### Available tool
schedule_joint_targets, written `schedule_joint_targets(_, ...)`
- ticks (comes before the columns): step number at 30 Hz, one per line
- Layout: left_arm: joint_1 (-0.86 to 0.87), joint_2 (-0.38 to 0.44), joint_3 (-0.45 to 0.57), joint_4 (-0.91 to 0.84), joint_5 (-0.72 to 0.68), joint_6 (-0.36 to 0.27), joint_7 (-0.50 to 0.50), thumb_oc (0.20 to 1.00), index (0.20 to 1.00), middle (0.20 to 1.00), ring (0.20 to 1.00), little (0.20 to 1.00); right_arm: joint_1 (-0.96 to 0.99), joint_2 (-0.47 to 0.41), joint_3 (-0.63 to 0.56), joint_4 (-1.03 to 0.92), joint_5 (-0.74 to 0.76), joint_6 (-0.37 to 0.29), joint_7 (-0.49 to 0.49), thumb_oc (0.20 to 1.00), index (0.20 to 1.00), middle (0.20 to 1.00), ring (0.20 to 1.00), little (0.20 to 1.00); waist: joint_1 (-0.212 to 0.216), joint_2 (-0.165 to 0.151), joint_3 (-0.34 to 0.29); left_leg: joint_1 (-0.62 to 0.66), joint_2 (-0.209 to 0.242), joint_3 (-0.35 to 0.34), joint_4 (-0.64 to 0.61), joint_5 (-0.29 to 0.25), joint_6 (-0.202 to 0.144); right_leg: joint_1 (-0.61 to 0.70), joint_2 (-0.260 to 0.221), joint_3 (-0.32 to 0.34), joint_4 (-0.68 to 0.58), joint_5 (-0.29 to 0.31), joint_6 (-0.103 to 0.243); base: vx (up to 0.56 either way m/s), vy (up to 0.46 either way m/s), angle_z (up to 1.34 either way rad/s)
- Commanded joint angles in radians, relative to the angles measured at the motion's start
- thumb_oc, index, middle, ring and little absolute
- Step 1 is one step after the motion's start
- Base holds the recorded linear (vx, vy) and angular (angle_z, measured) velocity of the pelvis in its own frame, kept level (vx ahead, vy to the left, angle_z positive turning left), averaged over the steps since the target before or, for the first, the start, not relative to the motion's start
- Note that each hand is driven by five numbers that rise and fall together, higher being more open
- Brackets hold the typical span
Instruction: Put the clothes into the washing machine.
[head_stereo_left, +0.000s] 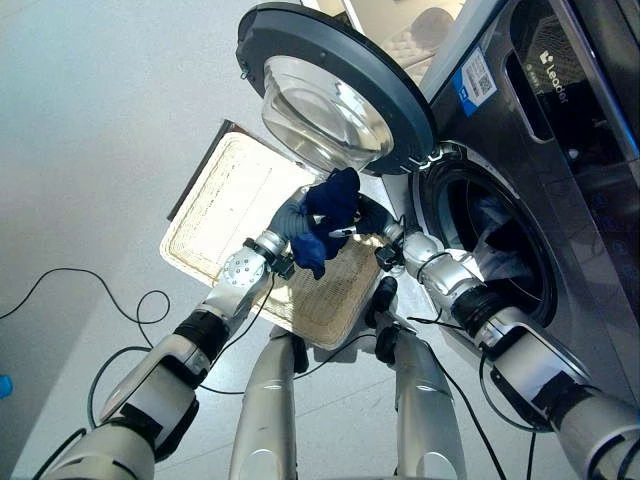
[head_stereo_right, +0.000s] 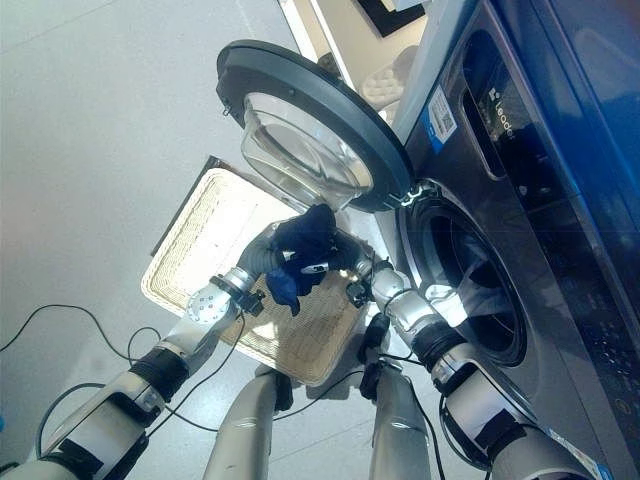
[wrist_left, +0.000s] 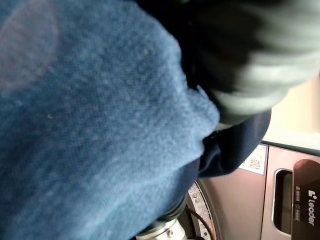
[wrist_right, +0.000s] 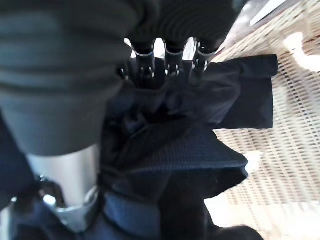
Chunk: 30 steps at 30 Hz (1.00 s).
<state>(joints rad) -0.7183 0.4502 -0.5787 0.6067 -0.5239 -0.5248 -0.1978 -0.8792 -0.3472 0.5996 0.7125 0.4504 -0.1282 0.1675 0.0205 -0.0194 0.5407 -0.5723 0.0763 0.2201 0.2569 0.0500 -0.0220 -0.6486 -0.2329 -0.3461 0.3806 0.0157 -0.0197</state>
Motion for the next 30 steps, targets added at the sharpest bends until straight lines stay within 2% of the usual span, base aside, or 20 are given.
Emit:
schedule_joint_targets(1,-0.028,-0.065,-0.089,-0.185,0.066,-0.077,-0.074,0.200,0.200,0.200,0.200,0.200,-0.064,0.010,-0.007,-0.027,0.117,0.007,0.076,1.000,1.000,1.000,1.000,1.000,0.025,0.068,-0.021,-0.042,-0.012,0.022,0.083,-0.055,-0.060,0.007,-0.004,0.013,-0.015,0.025,0.129,0.00,0.000,0.00)
schedule_joint_targets(8,-0.053,-0.067,-0.122,-0.205,0.035,-0.068,-0.102,0.200,0.200,0.200,0.200,0.200,-0.061,0.028,0.010,-0.019,0.137,0.019,0.142,1.000,1.000,1.000,1.000,1.000,0.023,0.066,-0.021,-0.043,-0.012,0.021,0.081,-0.053,-0.061,0.009,-0.004,0.013,-0.021,0.027,0.129,0.00,0.000,0.00)
schedule_joint_targets(9,-0.058,-0.070,-0.130,-0.212,0.031,-0.063,-0.106,0.200,0.200,0.200,0.200,0.200,-0.061,0.031,0.016,-0.022,0.146,0.010,0.138,0.213,0.213,0.213,0.213,0.213,0.023,0.065,-0.021,-0.041,-0.011,0.022,0.079,-0.052,-0.061,0.011,-0.004,0.011,-0.022,0.027,0.129,0.00,0.000,0.00)
schedule_joint_targets(12,-0.066,-0.074,-0.138,-0.211,0.026,-0.062,-0.108,0.200,0.200,0.200,0.200,0.200,-0.063,0.036,0.016,-0.022,0.160,0.007,0.135,0.200,0.200,0.200,0.200,0.200,0.022,0.064,-0.021,-0.040,-0.010,0.022,0.077,-0.052,-0.062,0.011,-0.003,0.011,-0.022,0.027,0.129,0.00,0.000,0.00)
schedule_joint_targets(24,-0.078,-0.096,-0.148,-0.220,0.020,-0.055,-0.086,0.200,0.200,0.200,0.200,0.200,-0.077,0.069,-0.012,0.008,0.187,-0.020,0.025,0.200,0.200,0.200,0.200,0.200,0.019,0.066,-0.021,-0.041,-0.008,0.025,0.076,-0.050,-0.062,0.009,-0.002,0.011,-0.019,0.029,0.128,0.00,0.000,0.00)
schedule_joint_targets(29,-0.085,-0.102,-0.148,-0.219,0.023,-0.040,-0.090,0.200,0.200,0.200,0.200,0.200,-0.074,0.081,-0.051,0.041,0.249,-0.053,-0.007,0.200,0.200,0.200,0.200,0.200,0.015,0.069,-0.021,-0.037,-0.006,0.029,0.073,-0.052,-0.062,0.011,-0.001,0.014,-0.022,0.028,0.129,0.00,0.000,0.00)
schedule_joint_targets(30,-0.087,-0.103,-0.149,-0.217,0.025,-0.033,-0.088,0.291,0.291,0.291,0.291,0.291,-0.073,0.083,-0.059,0.046,0.268,-0.066,-0.012,0.200,0.200,0.200,0.200,0.200,0.015,0.069,-0.021,-0.035,-0.005,0.030,0.072,-0.052,-0.062,0.011,0.000,0.014,-0.021,0.028,0.130,0.00,0.000,0.00)
